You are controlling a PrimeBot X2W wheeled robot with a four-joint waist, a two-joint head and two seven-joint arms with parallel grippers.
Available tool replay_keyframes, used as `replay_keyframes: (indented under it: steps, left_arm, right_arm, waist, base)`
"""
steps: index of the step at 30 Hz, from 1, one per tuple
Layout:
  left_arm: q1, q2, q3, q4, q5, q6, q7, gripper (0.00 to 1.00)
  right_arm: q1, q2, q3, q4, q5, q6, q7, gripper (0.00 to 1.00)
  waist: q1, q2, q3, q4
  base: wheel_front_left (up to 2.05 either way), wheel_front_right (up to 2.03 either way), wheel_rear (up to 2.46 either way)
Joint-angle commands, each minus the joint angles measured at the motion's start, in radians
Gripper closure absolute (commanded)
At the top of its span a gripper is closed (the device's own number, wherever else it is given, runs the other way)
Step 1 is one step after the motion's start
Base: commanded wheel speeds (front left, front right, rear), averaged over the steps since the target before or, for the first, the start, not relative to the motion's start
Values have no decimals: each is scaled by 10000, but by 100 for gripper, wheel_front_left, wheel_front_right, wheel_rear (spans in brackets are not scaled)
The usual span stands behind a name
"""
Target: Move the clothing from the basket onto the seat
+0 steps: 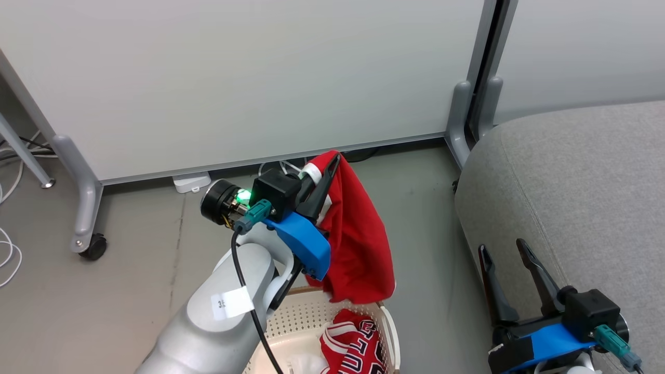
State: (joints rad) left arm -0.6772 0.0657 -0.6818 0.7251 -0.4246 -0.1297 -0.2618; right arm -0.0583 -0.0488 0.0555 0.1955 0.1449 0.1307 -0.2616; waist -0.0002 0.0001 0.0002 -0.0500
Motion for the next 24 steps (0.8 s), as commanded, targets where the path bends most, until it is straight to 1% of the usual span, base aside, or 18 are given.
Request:
replay_keyframes:
  steps: [1,8,17,20,24]
  left_arm:
    - [145,64,-15,-106,-77,-10,-47,100]
    - [271,154,-110,-433,-95,-1,-47,100]
    - [377,206,-184,-554,-141,116,-47,100]
    - [369,197,-219,-599,-130,137,-48,100]
    - [373,160,-288,-605,-133,127,-48,100]
  right_arm:
    - [154,-27,-45,9,35,1,-53,0]
    - [235,-27,-46,36,-13,1,-53,0]
    - [143,-27,-15,-44,-83,1,-53,0]
    - [-169,-26,210,-65,-265,2,-53,0]
    - [-753,-27,788,14,-624,1,-53,0]
  waist:
    - [2,-1,-58,62]
    - [2,-1,-129,194]
    - [2,-1,-116,271]
    - [2,-1,-70,287]
    - [2,-1,11,319]
  base:
    - [0,0,0]
    - [0,0,0]
    - [0,0,0]
    - [0,0,0]
    - [0,0,0]
